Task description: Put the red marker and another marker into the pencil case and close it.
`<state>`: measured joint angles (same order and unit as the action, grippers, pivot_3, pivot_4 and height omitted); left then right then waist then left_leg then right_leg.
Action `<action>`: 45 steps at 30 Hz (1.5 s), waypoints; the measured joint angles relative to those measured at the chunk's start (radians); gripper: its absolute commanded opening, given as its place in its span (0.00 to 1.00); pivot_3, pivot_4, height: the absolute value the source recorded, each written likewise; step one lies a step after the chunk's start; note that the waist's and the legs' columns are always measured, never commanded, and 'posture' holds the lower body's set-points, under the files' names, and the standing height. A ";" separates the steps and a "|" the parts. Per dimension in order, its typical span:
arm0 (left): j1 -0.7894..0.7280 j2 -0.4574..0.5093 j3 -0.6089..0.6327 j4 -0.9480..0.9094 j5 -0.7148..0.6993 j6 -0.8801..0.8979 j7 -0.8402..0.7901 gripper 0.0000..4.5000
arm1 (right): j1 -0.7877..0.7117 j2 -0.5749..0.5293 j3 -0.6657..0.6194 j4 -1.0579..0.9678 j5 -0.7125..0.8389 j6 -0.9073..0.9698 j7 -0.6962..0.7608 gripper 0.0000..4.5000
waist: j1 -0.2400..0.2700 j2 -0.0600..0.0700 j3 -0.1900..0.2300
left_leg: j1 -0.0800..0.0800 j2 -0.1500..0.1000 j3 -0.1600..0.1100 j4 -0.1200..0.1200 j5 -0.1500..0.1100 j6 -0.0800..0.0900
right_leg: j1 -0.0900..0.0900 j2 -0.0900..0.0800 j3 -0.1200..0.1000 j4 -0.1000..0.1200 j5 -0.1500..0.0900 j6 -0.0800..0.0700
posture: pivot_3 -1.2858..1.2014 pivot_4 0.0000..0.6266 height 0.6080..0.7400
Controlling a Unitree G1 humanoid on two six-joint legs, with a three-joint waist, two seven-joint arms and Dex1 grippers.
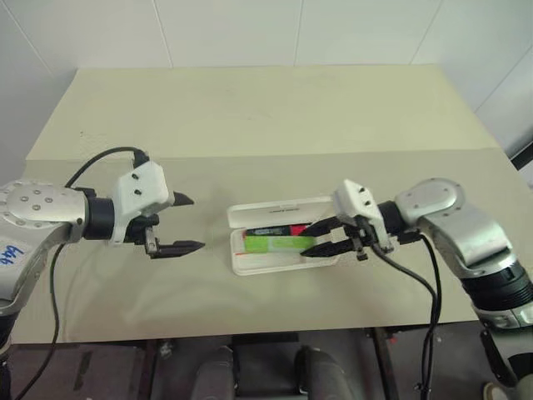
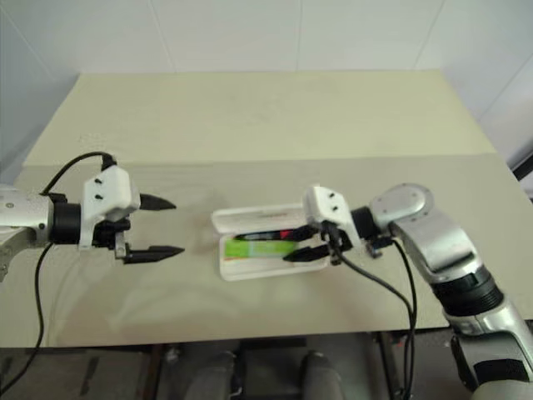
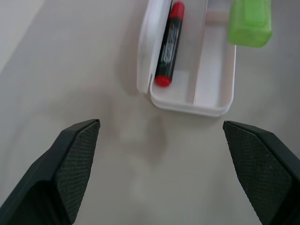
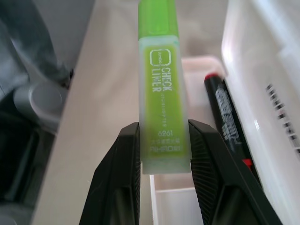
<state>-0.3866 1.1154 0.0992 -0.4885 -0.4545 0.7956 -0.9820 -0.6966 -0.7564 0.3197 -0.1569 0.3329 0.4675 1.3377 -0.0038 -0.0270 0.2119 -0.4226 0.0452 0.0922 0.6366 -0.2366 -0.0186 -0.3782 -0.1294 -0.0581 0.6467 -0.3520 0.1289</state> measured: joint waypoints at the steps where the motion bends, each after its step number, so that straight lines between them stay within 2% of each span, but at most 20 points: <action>1: 0.005 0.000 -0.006 -0.005 0.007 0.000 0.005 1.00 | -0.003 0.011 0.013 0.015 -0.023 -0.019 0.000 0.24 | 0.000 0.000 0.000 | 0.000 0.000 0.000 0.000 0.000 0.000 | 0.000 0.000 0.000 0.000 0.000 0.000 | 0.52 0.24 1.00; 6: 0.011 -0.001 -0.001 -0.038 0.004 0.012 0.026 1.00 | -0.010 0.044 0.068 0.088 -0.134 -0.120 -0.005 0.24 | 0.000 0.000 0.000 | 0.000 0.000 0.000 0.001 0.000 0.000 | 0.000 0.000 0.000 0.000 0.000 0.000 | 0.52 0.24 1.00; 19: 0.025 -0.001 0.017 -0.092 -0.023 0.056 0.046 1.00 | -0.010 0.093 0.075 0.128 -0.214 -0.136 -0.014 0.24 | 0.000 0.000 0.000 | 0.000 0.001 0.000 0.001 0.000 0.000 | 0.000 0.001 0.000 0.001 0.000 0.000 | 0.52 0.24 1.00; 28: 0.017 -0.005 0.016 -0.093 -0.036 0.061 0.052 1.00 | -0.010 0.092 0.074 0.113 -0.211 -0.112 -0.003 0.97 | 0.000 0.000 0.000 | 0.000 0.001 0.000 0.001 0.000 0.000 | 0.000 0.001 0.000 0.001 0.000 0.000 | 0.52 0.24 1.00; 31: -0.006 -0.016 0.007 -0.090 -0.042 0.048 0.049 1.00 | -0.006 0.076 0.070 0.088 -0.206 -0.101 0.004 0.99 | 0.000 0.000 0.000 | 0.000 0.001 0.000 0.001 0.000 0.000 | 0.000 0.001 0.000 0.001 0.000 0.000 | 0.52 0.24 1.00; 34: -0.026 -0.032 -0.013 -0.085 -0.044 0.031 0.042 1.00 | 0.028 0.014 0.043 0.033 -0.171 -0.088 0.030 0.99 | 0.005 0.000 0.000 | 0.000 0.001 0.000 0.001 0.000 0.000 | 0.001 0.000 0.000 0.001 0.000 0.000 | 0.52 0.24 1.00; 40: -0.115 -0.077 -0.034 -0.051 -0.065 -0.022 -0.004 1.00 | 0.170 -0.184 -0.224 -0.105 0.036 0.052 0.080 0.99 | 0.011 -0.001 0.000 | 0.000 0.001 -0.001 0.004 -0.001 0.001 | 0.002 0.001 -0.001 0.001 0.000 0.000 | 0.52 0.24 1.00; 43: -0.174 -0.094 -0.041 -0.027 -0.077 -0.050 -0.029 1.00 | 0.226 -0.254 -0.348 -0.120 0.063 0.113 0.024 0.99 | 0.006 -0.001 0.000 | 0.000 0.001 0.000 0.004 -0.002 0.000 | 0.002 0.001 0.000 0.000 0.000 0.000 | 0.52 0.24 1.00; 45: -0.243 -0.147 -0.050 0.007 -0.081 -0.070 -0.033 1.00 | 0.288 -0.283 -0.418 -0.122 0.045 0.150 -0.056 0.99 | 0.006 -0.001 0.000 | 0.000 0.001 0.000 0.005 -0.002 0.000 | 0.002 0.001 0.000 0.000 0.000 0.000 | 0.52 0.24 1.00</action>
<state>-0.6291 0.9687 0.0488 -0.4819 -0.5353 0.7261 -1.0152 -0.4086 -1.0394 -0.0979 -0.2791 0.3775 0.6171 1.2822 0.0019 -0.0280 0.2115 -0.4225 0.0462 0.0918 0.6411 -0.2382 -0.0184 -0.3762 -0.1283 -0.0585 0.6470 -0.3519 0.1286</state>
